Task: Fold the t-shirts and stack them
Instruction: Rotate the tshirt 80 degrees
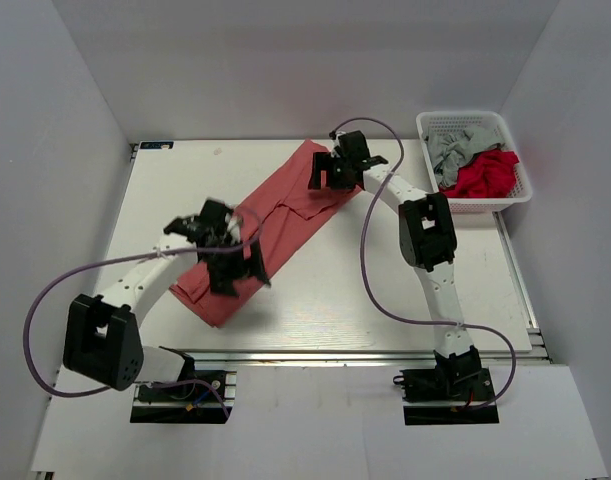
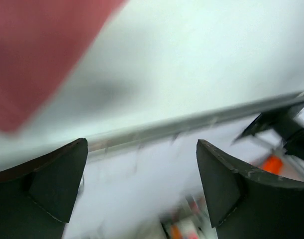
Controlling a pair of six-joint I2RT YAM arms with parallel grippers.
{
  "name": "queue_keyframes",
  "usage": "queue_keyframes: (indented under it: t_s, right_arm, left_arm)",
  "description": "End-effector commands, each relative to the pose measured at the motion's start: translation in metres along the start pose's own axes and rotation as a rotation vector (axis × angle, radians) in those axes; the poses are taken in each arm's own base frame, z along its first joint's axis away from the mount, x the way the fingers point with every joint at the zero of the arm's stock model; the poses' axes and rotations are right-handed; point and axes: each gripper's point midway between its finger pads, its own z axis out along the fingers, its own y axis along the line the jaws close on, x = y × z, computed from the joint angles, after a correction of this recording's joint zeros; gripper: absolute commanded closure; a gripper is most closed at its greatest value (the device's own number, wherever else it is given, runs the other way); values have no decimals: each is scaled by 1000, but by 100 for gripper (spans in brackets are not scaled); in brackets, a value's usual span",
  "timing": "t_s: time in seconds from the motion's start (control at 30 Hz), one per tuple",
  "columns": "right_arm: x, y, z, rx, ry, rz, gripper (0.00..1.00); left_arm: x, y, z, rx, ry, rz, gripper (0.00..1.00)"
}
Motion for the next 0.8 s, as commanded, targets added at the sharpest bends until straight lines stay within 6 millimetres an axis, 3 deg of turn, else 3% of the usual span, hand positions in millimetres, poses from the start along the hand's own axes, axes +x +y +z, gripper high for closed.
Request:
queue_keyframes:
  t_s: [0.0, 0.1, 0.17, 0.27, 0.33, 0.37, 0.4, 0.47, 0.57, 0.73, 0.77]
  right_arm:
    - [-45, 5, -41, 16, -89, -139, 10]
    - [-53, 19, -79, 2, -114, -162, 10]
    - [-52, 21, -106, 17, -126, -152, 10]
    - [-46, 18, -121, 58, -121, -128, 10]
    - [-39, 15, -121, 75, -92, -99, 10]
    - [-27, 10, -113, 85, -46, -85, 10]
    - [-30, 13, -116, 85, -36, -84, 10]
    - [-14, 4, -106, 103, 29, -76, 10]
    - [-9, 0, -101, 117, 51, -104, 10]
    - [6, -3, -96, 107, 95, -93, 10]
    - [9, -4, -98, 107, 99, -97, 10]
  left_arm:
    - [-70, -24, -33, -62, -240, 190, 0]
    - [-115, -10, -41, -225, -373, 199, 0]
    - [-142, 13, -36, -365, -398, 179, 0]
    - [-153, 41, -27, -520, -376, 130, 0]
    - [-154, 48, -6, -538, -319, 127, 0]
    - [-154, 51, -1, -551, -313, 107, 1]
    - [-154, 54, 2, -566, -308, 95, 1]
    - [-143, 75, 6, -647, -257, 62, 7]
    - [-130, 90, 15, -674, -231, 61, 13]
    - [-102, 99, 34, -680, -142, 70, 16]
    - [-88, 96, 45, -636, -94, 73, 16]
